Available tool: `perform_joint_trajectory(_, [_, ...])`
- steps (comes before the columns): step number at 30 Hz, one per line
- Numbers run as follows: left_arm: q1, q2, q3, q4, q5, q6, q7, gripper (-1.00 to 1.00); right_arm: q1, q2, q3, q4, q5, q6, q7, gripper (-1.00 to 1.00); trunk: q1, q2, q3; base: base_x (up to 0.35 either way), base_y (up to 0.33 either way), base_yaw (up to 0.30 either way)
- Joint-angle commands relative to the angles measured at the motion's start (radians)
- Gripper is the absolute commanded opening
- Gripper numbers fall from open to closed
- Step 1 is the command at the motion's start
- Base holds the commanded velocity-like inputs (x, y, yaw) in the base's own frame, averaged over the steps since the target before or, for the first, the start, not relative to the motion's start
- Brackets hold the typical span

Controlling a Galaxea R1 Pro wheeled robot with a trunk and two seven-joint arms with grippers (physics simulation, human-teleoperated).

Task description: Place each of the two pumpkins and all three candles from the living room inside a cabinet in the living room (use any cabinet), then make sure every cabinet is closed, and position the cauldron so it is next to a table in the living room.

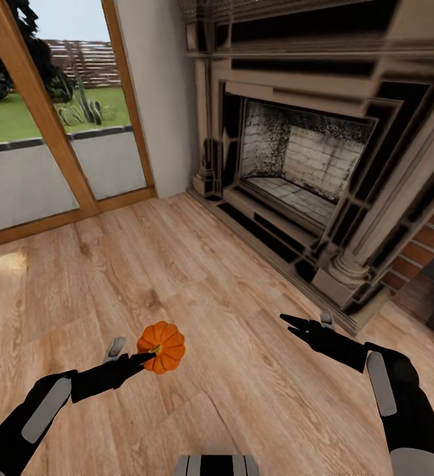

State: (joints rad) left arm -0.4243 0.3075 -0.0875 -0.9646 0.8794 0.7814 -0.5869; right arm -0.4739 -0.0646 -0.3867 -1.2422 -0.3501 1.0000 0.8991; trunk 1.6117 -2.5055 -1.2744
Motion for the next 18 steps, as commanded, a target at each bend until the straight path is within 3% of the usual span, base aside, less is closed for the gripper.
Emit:
perform_joint_trajectory(1, [-0.001,0.001,-0.001,0.000,0.010,0.006,0.001,-1.00,0.000,0.000,-0.001,0.000,0.003,0.005,0.006,1.00,0.000,0.000,-0.001,-0.092,0.000,-0.013])
perform_joint_trajectory(5, [-0.001,0.001,-0.001,0.000,0.010,0.006,0.001,-1.00,0.000,0.000,-0.001,0.002,0.003,0.006,0.006,1.00,0.000,0.000,-0.001,-0.033,0.000,-0.135])
perform_joint_trajectory(18, [-0.001,0.001,-0.001,0.000,0.010,0.006,0.001,-1.00,-0.001,0.000,-0.001,0.003,0.003,0.007,0.006,1.00,0.000,0.000,-0.001,-0.002,0.000,-0.272])
